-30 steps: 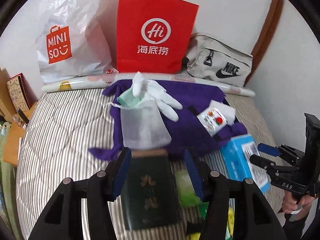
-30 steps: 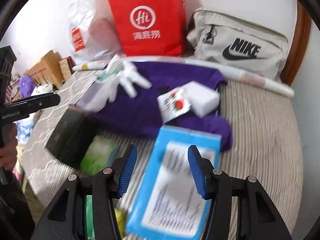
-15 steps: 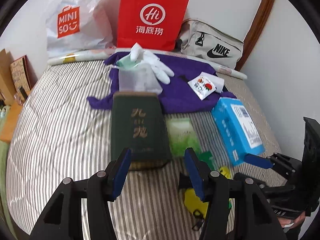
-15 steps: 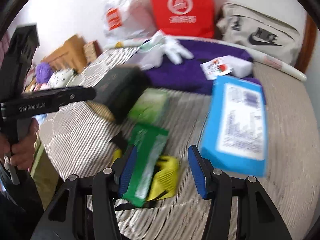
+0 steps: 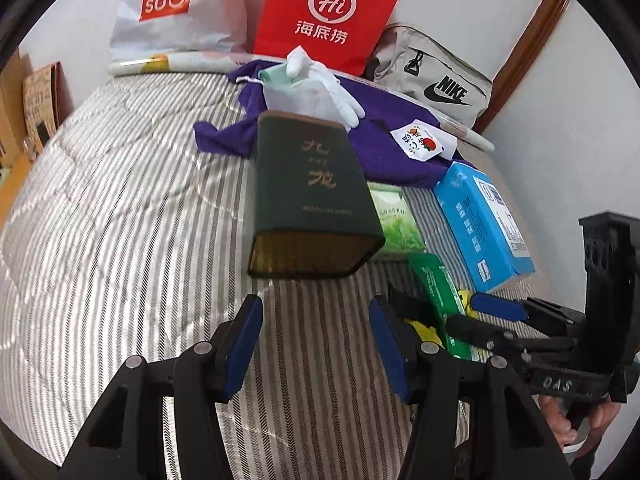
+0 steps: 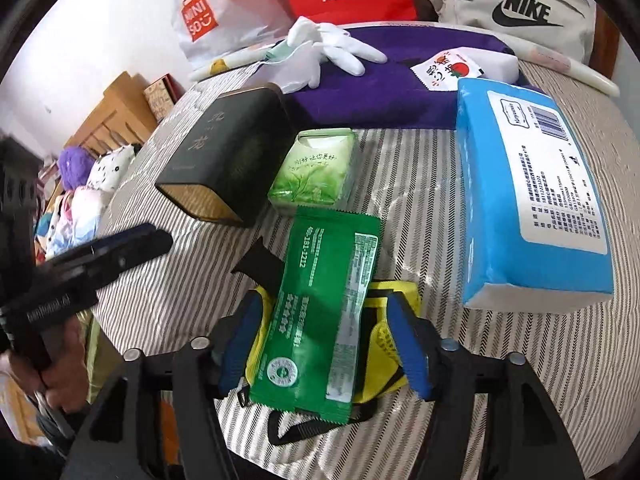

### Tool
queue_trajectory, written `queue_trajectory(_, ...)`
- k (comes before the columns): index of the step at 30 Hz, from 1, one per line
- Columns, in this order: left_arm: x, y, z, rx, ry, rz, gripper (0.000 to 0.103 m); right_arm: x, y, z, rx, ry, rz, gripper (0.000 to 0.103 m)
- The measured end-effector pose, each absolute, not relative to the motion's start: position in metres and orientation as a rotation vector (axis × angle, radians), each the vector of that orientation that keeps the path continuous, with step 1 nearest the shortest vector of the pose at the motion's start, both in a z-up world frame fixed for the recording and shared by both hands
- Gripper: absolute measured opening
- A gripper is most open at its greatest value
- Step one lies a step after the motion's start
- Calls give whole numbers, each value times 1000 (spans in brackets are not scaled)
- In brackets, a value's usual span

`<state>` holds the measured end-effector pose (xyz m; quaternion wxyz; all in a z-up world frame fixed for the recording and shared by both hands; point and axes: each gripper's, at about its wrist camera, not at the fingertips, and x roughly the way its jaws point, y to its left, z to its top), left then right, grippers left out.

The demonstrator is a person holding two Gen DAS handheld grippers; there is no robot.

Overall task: Organize soft objects
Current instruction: 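Grasp the green snack packet with the right tool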

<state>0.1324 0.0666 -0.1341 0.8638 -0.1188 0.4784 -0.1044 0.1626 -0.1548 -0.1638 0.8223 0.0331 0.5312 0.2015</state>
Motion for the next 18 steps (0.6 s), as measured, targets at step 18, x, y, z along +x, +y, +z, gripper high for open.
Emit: queue_trajectory(18,132,64,-150,-271,1035,-252,53,169,-145,-164,73,1090,456,31)
